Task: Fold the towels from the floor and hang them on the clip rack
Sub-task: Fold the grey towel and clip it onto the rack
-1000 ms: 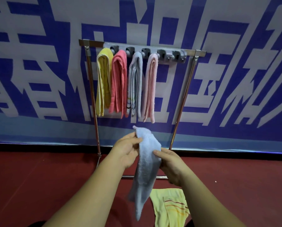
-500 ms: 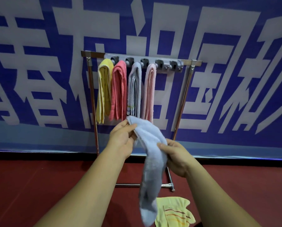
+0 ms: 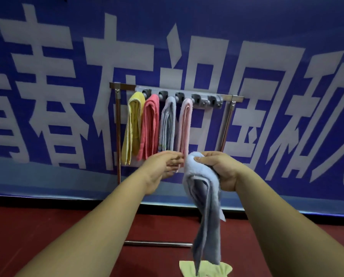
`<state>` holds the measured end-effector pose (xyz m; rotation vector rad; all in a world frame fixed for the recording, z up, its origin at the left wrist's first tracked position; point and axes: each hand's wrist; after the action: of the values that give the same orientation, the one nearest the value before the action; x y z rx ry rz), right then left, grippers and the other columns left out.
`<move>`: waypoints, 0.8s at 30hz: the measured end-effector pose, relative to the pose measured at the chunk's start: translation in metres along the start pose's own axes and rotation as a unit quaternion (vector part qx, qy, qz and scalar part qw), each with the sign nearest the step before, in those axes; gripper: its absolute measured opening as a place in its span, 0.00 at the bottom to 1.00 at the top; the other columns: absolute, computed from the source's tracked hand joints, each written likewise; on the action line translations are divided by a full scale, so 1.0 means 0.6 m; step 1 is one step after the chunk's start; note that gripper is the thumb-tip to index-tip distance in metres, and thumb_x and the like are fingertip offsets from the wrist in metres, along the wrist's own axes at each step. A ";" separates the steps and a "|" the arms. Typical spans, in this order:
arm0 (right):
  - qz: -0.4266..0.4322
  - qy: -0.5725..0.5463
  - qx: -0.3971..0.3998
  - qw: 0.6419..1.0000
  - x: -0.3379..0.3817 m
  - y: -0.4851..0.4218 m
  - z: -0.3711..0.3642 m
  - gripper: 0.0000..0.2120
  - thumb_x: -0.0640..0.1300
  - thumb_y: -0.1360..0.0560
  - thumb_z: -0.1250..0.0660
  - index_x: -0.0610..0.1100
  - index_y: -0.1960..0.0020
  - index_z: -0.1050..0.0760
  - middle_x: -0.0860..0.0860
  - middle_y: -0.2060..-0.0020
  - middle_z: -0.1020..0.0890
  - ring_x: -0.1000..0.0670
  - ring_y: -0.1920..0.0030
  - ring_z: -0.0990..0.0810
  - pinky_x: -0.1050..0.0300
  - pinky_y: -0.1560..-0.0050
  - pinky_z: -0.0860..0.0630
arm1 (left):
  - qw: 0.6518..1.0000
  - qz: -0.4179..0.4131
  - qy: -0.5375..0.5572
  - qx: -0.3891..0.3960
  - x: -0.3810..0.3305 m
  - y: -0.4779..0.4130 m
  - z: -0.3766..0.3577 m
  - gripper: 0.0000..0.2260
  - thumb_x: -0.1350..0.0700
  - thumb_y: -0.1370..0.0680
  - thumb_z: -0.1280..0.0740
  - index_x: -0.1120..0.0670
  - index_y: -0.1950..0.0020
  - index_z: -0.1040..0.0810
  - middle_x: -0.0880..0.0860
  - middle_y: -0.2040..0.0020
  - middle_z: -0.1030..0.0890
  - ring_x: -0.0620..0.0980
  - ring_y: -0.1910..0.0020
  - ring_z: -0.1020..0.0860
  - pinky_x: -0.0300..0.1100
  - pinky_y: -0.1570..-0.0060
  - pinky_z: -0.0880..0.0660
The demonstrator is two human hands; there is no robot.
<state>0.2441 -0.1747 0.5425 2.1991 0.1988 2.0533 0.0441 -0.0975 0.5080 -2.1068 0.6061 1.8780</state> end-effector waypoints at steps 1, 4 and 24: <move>0.002 0.007 0.015 1.000 0.017 0.006 -0.003 0.09 0.37 0.17 0.34 0.33 0.41 0.19 0.34 0.52 0.14 0.41 0.57 0.14 0.50 0.56 0.17 | 0.999 -0.013 -0.016 0.043 -0.021 0.004 -0.010 0.14 0.54 0.17 0.35 0.54 0.36 0.14 0.58 0.49 0.15 0.56 0.46 0.19 0.54 0.36 0.24; -0.004 0.044 0.041 0.998 0.073 0.036 -0.006 0.10 0.36 0.17 0.35 0.31 0.41 0.20 0.36 0.54 0.15 0.43 0.59 0.14 0.51 0.60 0.17 | 0.990 -0.020 -0.045 0.129 -0.076 0.007 -0.036 0.18 0.50 0.21 0.33 0.58 0.38 0.13 0.53 0.60 0.24 0.56 0.52 0.27 0.50 0.43 0.28; 0.076 0.167 0.045 0.982 0.257 0.105 0.033 0.16 0.45 0.18 0.31 0.33 0.39 0.20 0.37 0.49 0.16 0.42 0.53 0.16 0.46 0.50 0.18 | 0.926 -0.002 -0.186 0.328 -0.255 0.009 -0.028 0.20 0.45 0.21 0.28 0.55 0.35 0.19 0.54 0.43 0.18 0.55 0.41 0.23 0.56 0.30 0.29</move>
<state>0.2747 -0.2089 0.7038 1.9553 0.1616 2.5372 0.0440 -0.0888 0.6620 -1.2911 0.9615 1.6825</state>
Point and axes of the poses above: each hand's wrist, its own y-axis away from the middle knuckle, its own z-axis out of the back of the hand, x = y × z
